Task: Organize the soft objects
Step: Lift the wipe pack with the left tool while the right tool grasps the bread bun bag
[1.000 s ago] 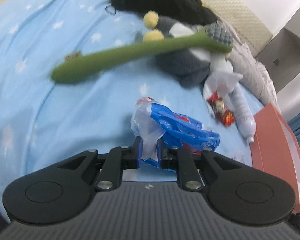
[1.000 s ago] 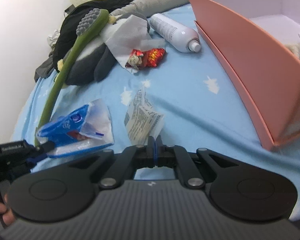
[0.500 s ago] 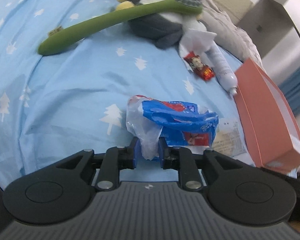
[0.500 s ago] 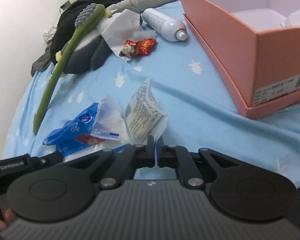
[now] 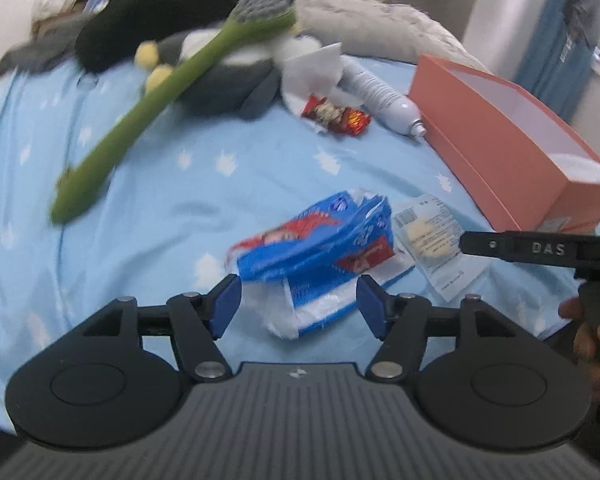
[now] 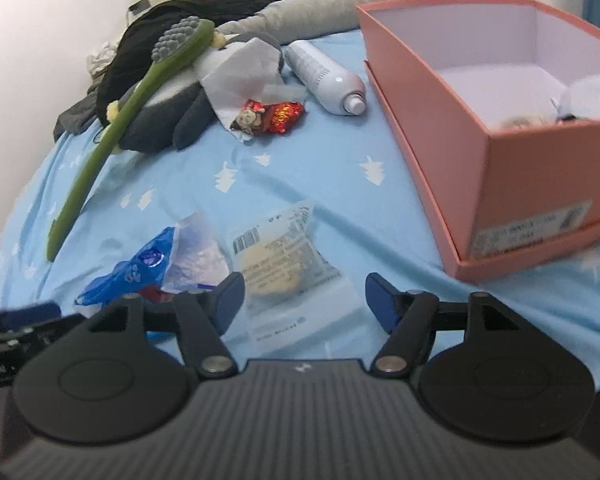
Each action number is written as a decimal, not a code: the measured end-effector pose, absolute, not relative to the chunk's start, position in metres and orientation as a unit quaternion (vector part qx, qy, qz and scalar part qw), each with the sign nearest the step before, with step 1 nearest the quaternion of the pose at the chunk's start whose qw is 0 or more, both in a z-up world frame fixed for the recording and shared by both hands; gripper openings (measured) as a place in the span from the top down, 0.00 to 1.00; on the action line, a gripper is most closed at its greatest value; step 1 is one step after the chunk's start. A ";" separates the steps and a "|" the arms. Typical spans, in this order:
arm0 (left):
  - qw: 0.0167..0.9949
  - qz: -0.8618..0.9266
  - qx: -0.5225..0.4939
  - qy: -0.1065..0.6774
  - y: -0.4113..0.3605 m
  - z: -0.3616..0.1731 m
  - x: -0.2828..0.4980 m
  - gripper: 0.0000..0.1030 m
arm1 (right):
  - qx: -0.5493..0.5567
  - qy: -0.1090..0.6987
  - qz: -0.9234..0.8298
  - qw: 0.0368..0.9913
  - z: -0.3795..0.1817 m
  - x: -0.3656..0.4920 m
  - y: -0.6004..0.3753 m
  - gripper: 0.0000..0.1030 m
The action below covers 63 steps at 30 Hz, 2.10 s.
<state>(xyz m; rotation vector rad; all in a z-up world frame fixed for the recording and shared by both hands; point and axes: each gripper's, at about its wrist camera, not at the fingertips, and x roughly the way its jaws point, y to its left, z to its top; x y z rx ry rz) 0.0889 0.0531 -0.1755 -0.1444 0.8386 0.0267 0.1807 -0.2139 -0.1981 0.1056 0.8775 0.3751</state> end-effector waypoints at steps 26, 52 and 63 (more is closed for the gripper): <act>0.912 -0.038 0.036 0.408 0.027 -0.214 0.153 0.76 | -0.029 0.431 0.213 0.876 -0.209 0.198 -0.193 0.33; 0.917 0.032 -0.081 0.389 0.036 -0.204 0.132 0.92 | -0.086 0.408 0.243 0.876 -0.218 0.205 -0.159 0.18; 0.913 0.041 -0.106 0.392 0.038 -0.205 0.132 0.92 | -0.126 0.395 0.240 0.878 -0.227 0.205 -0.143 0.51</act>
